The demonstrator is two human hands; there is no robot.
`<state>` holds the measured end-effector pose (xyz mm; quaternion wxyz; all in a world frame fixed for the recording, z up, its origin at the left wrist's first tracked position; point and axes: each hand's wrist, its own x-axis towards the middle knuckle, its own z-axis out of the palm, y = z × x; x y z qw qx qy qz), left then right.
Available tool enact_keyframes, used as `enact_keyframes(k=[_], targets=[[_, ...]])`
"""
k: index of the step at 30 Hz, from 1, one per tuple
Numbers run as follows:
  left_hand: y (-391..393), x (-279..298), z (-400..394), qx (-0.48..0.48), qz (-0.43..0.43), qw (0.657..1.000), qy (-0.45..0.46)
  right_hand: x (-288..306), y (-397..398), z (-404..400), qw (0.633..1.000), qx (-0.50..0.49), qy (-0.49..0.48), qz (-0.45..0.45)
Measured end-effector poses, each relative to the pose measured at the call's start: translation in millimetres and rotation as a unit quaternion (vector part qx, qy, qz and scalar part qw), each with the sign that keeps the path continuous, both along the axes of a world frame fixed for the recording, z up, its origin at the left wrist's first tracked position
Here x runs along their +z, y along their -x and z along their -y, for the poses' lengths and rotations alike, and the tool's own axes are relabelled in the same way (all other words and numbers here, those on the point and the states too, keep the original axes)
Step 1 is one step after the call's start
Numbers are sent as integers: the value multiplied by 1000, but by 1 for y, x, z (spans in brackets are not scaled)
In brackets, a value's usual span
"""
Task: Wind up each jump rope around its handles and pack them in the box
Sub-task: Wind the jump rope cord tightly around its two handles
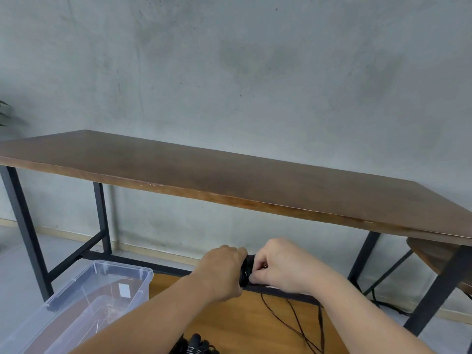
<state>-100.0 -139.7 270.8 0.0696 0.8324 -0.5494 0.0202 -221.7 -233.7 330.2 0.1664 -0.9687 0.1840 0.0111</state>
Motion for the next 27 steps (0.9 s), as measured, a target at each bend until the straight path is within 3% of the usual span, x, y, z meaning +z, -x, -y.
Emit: enact_keyframes(k=[4,12,17,21,22,24,25,26,27], targets=[[10,9,-7,-48,1,999,-4,18,-2,19,998,0,-70,4],[18,21,-17,-94,-76,993,-13,16,-3,50,974,20,-223,19],[24,25,-28,-106,-192,976,4,-4,-4,58,944,-7,-328,31],[26,31,-30,-100,-269,957,27,-28,-3,62,868,-3,-493,65],[27,31,-29,-103,-299,948,36,-37,-2,60,834,4,-544,91],[27,31,-28,-99,-370,921,74,-58,-1,52,698,-48,-697,156],[26,30,-25,-92,-394,909,98,-68,-3,48,647,-70,-736,186],[24,28,-23,-82,-405,903,122,-77,-5,44,625,-78,-750,204],[20,25,-20,-67,-404,901,140,-82,-8,39,630,-72,-744,213]])
